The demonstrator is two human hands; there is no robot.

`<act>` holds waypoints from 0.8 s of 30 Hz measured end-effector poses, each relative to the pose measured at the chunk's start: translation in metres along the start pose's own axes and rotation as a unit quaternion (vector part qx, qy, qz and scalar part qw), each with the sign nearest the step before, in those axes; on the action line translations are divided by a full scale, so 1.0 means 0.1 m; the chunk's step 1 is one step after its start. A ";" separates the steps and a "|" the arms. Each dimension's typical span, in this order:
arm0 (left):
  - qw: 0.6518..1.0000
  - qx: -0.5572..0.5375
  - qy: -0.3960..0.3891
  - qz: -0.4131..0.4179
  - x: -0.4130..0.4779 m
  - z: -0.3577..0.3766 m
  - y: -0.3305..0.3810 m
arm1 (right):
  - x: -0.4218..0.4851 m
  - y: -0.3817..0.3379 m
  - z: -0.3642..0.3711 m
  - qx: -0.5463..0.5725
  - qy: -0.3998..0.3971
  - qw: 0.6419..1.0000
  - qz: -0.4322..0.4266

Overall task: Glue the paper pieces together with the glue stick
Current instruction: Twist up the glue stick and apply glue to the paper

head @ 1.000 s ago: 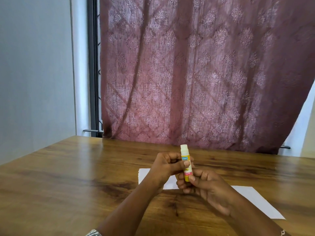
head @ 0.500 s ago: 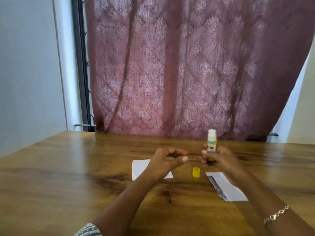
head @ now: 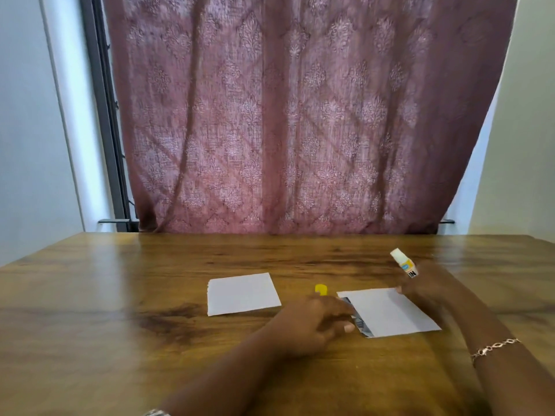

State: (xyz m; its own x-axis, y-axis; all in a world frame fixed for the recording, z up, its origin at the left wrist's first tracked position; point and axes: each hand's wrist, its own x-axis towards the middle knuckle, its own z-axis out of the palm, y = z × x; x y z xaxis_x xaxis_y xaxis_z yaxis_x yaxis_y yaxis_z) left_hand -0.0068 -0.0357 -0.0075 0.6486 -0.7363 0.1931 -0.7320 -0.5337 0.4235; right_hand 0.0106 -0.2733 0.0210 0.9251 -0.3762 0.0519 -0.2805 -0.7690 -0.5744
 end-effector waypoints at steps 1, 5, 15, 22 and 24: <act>1.000 0.014 -0.019 -0.007 0.02 0.03 0.02 | 0.00 -0.01 0.01 -0.006 -0.013 1.000 0.007; 0.998 0.034 -0.060 -0.003 0.07 0.13 0.03 | 0.01 -0.02 0.05 0.011 -0.035 0.999 0.025; 0.997 0.029 -0.066 -0.004 0.09 0.16 -0.01 | -0.03 -0.07 0.07 0.036 -0.051 0.998 0.033; 0.996 0.025 -0.081 -0.016 0.10 0.16 0.01 | -0.09 -0.13 0.08 -0.066 -0.064 0.996 0.013; 0.996 0.026 -0.082 -0.022 0.10 0.16 0.02 | -0.09 -0.13 0.08 -0.058 -0.065 0.996 0.013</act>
State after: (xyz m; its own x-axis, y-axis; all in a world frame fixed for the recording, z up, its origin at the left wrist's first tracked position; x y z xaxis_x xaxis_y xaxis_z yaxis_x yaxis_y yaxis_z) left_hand -0.0047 -0.0507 -0.0191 0.6402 -0.7677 0.0263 -0.7162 -0.5842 0.3818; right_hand 0.0078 -0.2555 0.0211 0.9401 -0.3332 -0.0722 -0.3260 -0.8166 -0.4764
